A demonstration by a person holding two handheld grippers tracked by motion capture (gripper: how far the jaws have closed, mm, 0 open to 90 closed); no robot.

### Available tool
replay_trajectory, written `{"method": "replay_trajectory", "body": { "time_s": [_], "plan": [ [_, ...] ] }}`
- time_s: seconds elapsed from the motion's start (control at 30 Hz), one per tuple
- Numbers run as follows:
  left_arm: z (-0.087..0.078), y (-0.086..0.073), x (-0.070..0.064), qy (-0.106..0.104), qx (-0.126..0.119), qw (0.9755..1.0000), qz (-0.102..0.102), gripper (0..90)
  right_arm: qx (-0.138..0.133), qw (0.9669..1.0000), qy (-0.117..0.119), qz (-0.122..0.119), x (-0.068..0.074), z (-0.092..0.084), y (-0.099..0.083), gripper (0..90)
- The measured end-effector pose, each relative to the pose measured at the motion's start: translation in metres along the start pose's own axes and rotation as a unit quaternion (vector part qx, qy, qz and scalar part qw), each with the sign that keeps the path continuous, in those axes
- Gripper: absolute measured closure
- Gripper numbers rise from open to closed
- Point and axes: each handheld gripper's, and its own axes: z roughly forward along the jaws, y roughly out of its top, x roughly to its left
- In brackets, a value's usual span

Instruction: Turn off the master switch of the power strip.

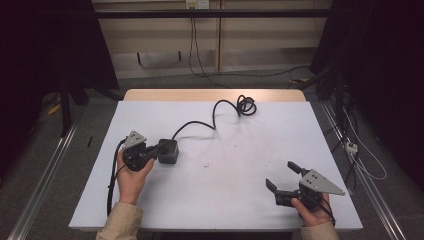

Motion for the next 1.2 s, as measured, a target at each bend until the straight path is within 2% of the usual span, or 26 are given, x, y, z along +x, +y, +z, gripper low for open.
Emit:
{"method": "replay_trajectory", "body": {
  "time_s": [0.73, 1.2],
  "plan": [
    [0.0038, -0.0023, 0.0007, 0.004, 0.008, 1.0, 0.003, 90.0, 0.0, 1.0, 0.001, 0.0, -0.0001, 0.0, 0.0, 4.5],
    [0.0046, -0.0028, -0.001, 0.011, 0.01, 0.9997, 0.017, 90.0, 0.0, 1.0, 0.001, -0.001, 0.0004, -0.0002, 0.0, 4.6]
  ]
}}
